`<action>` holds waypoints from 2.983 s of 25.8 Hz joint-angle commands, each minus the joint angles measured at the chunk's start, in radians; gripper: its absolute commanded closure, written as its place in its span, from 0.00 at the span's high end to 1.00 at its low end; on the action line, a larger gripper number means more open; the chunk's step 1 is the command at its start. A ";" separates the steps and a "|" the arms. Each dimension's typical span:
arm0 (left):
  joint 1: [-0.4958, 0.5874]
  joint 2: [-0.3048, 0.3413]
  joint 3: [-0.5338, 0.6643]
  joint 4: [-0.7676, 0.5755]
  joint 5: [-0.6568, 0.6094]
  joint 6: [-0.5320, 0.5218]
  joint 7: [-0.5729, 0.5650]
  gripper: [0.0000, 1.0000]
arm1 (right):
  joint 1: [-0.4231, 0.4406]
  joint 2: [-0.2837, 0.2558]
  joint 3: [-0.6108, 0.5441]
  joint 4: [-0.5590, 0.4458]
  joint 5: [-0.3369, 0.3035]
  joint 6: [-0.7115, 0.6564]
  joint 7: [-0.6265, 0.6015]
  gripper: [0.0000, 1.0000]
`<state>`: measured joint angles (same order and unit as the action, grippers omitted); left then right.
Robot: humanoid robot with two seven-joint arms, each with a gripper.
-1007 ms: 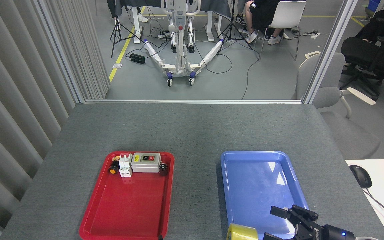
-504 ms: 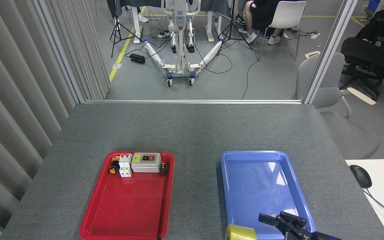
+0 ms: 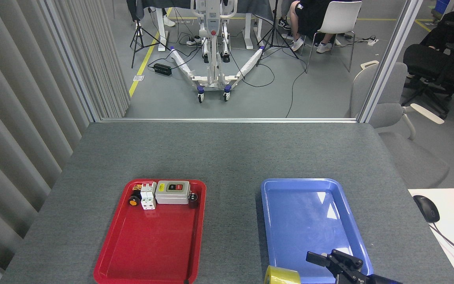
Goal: Place and move tape with both arms
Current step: 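Move the right gripper toward the tape held by the left gripper, then grasp the tape roll with the right gripper beside the left gripper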
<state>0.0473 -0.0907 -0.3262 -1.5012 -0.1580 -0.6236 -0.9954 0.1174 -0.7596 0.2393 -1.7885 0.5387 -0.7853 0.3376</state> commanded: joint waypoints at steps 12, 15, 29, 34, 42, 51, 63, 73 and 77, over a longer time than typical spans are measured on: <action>-0.142 0.002 0.053 0.118 0.052 0.002 0.001 0.00 | -0.085 0.098 0.034 0.024 0.070 0.000 0.000 0.99; -0.142 0.003 0.052 0.118 0.057 -0.001 0.000 0.00 | -0.137 0.132 0.035 0.067 0.072 0.000 0.000 0.99; -0.167 0.006 0.049 0.162 0.072 -0.021 -0.003 0.00 | -0.203 0.195 0.089 0.124 0.130 0.000 0.000 0.99; -0.170 0.006 0.047 0.164 0.072 -0.022 -0.003 0.00 | -0.263 0.210 0.112 0.147 0.132 0.000 0.000 0.97; -0.169 0.008 0.045 0.165 0.072 -0.033 -0.003 0.00 | -0.265 0.204 0.113 0.179 0.162 0.000 0.000 0.77; -0.169 0.011 0.045 0.165 0.072 -0.035 -0.005 0.00 | -0.256 0.180 0.113 0.179 0.159 0.000 0.000 0.52; -0.169 0.015 0.045 0.170 0.072 -0.048 -0.003 0.00 | -0.249 0.181 0.109 0.179 0.150 0.000 -0.003 0.34; -0.169 0.014 0.067 0.182 0.072 -0.050 0.000 0.45 | -0.248 0.181 0.110 0.179 0.152 0.000 -0.005 0.19; -0.170 0.009 0.076 0.179 0.072 -0.041 0.011 1.00 | -0.248 0.183 0.110 0.179 0.152 0.000 -0.005 0.19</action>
<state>-0.1205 -0.0791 -0.2558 -1.3198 -0.0864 -0.6580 -0.9977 -0.1314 -0.5781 0.3494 -1.6089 0.6894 -0.7885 0.3370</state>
